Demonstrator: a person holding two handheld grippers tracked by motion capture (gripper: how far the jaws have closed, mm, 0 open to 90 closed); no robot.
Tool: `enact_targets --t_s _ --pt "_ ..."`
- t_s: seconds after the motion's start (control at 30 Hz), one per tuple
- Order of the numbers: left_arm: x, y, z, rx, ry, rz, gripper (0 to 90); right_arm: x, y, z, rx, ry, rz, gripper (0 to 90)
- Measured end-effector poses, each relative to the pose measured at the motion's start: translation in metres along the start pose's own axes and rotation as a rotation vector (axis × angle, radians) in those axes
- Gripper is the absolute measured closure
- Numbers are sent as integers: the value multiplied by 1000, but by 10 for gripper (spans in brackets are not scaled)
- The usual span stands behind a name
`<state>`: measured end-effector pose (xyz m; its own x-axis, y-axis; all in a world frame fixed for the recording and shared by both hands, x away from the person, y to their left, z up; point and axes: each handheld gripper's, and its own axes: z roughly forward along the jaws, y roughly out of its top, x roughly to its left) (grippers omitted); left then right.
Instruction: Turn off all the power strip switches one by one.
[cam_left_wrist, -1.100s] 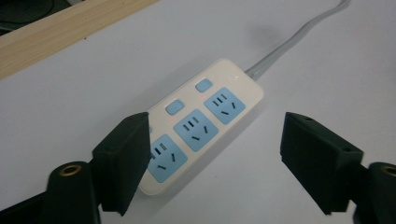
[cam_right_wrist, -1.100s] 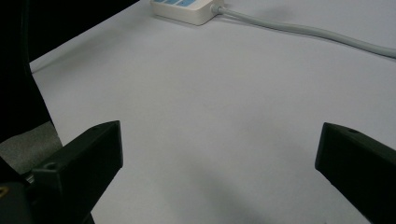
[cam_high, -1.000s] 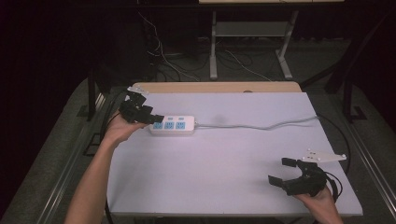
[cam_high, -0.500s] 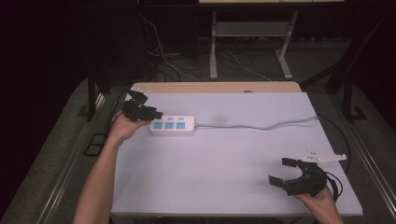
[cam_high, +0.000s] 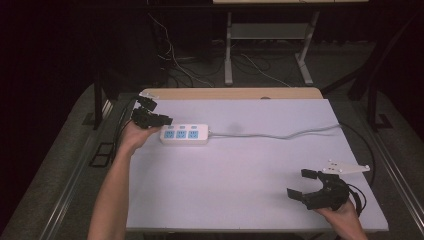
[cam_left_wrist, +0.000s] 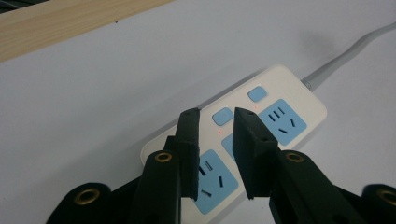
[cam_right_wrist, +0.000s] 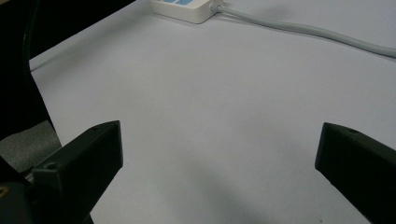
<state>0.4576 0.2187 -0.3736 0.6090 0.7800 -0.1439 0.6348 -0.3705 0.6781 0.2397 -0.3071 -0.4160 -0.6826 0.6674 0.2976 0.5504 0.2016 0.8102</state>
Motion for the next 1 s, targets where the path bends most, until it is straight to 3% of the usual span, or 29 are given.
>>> enact_targets --t_s 0.57,1.0 --pt "16 -10 20 -14 0 -75 890 -1 0 0 2 -8 -1 6" --pt "20 -15 32 4 -9 -81 891 -1 0 0 2 -16 4 6"
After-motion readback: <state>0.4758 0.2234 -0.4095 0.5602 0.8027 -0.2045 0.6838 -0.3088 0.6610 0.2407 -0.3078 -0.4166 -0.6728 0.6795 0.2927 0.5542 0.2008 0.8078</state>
